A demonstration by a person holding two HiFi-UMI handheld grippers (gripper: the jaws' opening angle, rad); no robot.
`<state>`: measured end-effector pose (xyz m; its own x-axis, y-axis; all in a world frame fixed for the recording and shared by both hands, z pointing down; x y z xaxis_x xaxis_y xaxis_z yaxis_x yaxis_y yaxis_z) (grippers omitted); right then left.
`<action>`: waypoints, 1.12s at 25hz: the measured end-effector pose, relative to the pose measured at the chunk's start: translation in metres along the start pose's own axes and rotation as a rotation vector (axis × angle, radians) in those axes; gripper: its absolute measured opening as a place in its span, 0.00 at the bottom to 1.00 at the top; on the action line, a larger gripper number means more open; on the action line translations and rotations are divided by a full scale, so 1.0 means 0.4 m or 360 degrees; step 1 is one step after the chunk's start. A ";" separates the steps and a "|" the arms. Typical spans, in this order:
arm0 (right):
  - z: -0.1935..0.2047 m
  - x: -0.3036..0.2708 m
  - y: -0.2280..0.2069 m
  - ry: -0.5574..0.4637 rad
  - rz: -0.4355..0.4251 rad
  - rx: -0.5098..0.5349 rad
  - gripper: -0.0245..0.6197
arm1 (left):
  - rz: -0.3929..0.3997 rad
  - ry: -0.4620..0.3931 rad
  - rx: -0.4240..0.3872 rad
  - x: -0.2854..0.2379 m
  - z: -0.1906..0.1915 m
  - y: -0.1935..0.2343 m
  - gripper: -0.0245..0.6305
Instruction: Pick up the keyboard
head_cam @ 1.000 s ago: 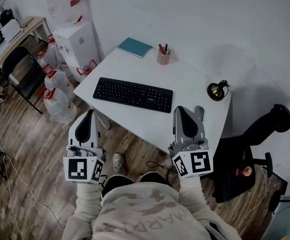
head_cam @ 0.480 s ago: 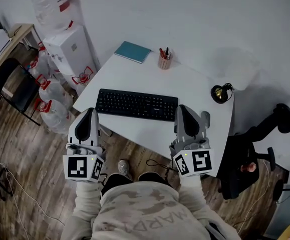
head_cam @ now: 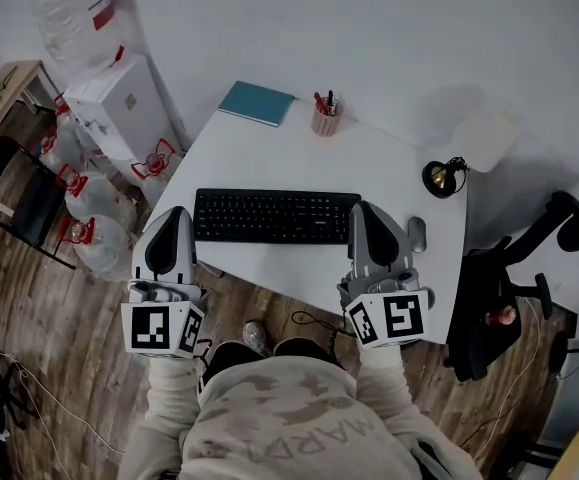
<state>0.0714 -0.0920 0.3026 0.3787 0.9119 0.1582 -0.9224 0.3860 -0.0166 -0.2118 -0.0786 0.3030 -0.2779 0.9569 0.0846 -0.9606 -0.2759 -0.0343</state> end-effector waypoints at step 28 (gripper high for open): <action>0.176 -0.126 -0.036 0.0280 0.0179 -0.0080 0.05 | 0.0151 0.0262 0.0060 -0.174 0.176 0.119 0.05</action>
<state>0.0602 -0.1534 0.3643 0.2850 0.9583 -0.0220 -0.9563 0.2828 -0.0741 -0.2389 -0.1647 0.3655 -0.3647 0.9276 -0.0814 -0.9307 -0.3657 0.0035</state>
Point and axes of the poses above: the fingertips, and each gripper's own axes: x backward along the fingers, y to its left, z out of its underside, the point moved 5 cm from there along x, backward along the fingers, and after that the axes turned 1 degree about -x, right-handed, at the moved point
